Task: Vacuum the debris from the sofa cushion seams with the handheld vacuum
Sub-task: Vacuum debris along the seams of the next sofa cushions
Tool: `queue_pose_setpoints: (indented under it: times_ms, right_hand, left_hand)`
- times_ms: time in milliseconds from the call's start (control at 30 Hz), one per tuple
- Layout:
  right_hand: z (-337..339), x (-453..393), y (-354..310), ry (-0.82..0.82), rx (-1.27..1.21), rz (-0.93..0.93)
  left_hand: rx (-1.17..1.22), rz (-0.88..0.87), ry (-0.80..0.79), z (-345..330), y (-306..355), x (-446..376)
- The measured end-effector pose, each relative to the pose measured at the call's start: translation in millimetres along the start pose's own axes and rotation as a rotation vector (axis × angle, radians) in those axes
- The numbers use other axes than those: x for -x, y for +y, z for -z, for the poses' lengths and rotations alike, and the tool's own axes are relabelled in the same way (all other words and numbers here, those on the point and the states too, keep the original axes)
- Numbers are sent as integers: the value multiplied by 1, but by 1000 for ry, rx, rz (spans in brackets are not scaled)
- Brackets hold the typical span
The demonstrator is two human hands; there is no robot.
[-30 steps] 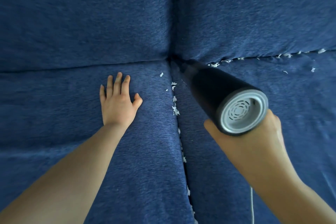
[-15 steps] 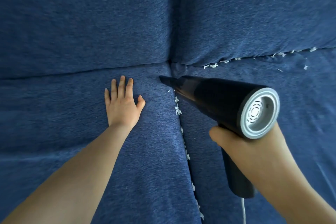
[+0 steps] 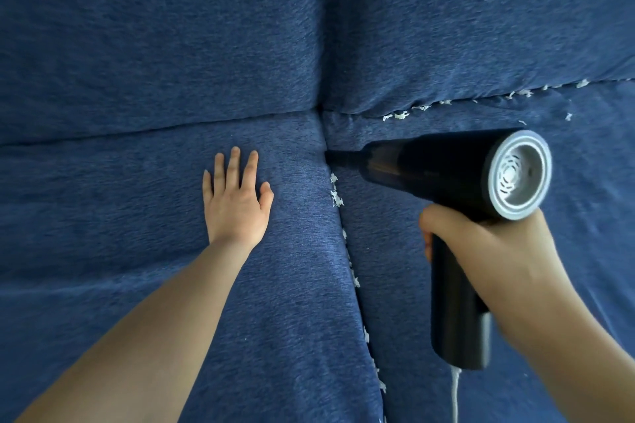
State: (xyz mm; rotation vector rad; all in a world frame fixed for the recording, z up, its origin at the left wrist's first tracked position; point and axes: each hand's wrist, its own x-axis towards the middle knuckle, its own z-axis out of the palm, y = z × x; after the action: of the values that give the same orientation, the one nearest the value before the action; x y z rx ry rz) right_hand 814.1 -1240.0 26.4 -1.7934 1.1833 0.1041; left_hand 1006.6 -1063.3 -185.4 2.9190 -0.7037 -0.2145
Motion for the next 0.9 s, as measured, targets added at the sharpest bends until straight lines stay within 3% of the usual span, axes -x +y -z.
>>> queue_pose_setpoints:
  times_ms: [67,300,633,900]
  right_hand:
    - [-2,4,-17,114,-64,13]
    - [-5,11,-19,169,7,37]
    - [2,18,-40,136,149,125]
    - [0,16,-38,134,83,69]
  left_hand:
    - [4,-17,6,1,-2,1]
    - [15,-11,1,2,0,5]
    - [40,-33,39,0,2,18]
    - [23,-38,-7,3,9,27]
